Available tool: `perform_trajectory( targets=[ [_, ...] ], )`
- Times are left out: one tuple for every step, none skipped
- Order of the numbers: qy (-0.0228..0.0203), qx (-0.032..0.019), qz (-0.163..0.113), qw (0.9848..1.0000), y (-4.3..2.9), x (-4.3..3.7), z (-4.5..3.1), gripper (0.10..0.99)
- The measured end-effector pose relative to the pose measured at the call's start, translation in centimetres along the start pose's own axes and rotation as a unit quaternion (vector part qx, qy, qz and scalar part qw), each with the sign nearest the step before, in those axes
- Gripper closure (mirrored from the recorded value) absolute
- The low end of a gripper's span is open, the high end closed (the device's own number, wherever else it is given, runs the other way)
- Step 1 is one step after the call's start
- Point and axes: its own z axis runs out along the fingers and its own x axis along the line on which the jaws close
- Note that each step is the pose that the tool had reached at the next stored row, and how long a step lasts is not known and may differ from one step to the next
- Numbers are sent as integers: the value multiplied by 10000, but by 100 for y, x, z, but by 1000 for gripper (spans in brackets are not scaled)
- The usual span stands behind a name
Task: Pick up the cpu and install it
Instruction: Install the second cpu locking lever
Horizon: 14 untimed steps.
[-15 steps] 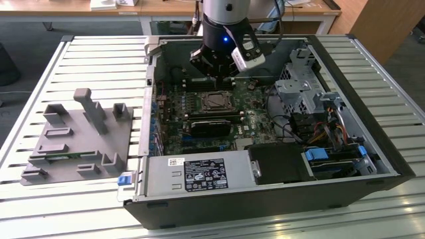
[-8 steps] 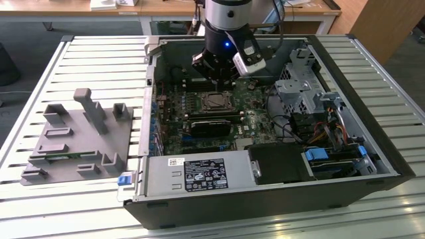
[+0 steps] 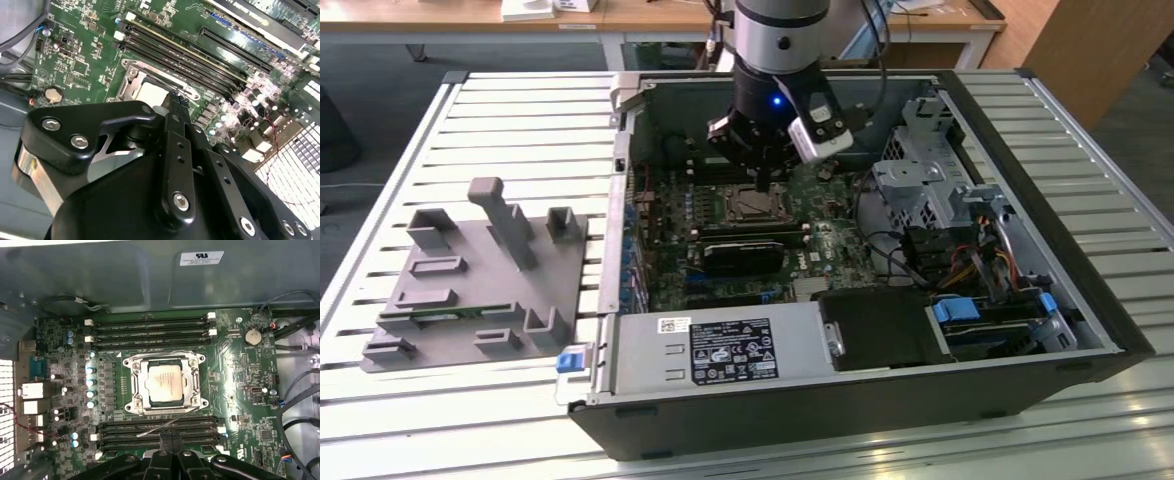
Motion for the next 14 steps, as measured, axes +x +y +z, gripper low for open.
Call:
perform_trajectory(
  targets=[
    [1,-3,-1,10000,-1,-3,16,980],
    [1,-4,-1,10000,-2,-4,28,980],
    [1,-5,0,10000,-3,-4,41,980],
    [1,-6,0,10000,-3,-5,55,980],
    [1,-5,0,10000,-4,-7,72,980],
    [1,-6,0,10000,-5,-8,90,980],
    [2,-6,0,10000,-6,-8,107,980],
    [2,-7,0,10000,-8,-8,125,980],
    [1,-7,0,10000,-9,-8,145,980],
    [2,-7,0,10000,-11,-7,162,980],
    [1,-8,0,10000,-12,-7,177,980],
    [2,-7,0,10000,-12,-7,185,980],
    [2,-7,0,10000,-13,-8,190,980],
    [2,-7,0,10000,-13,-8,197,980]
  ],
)
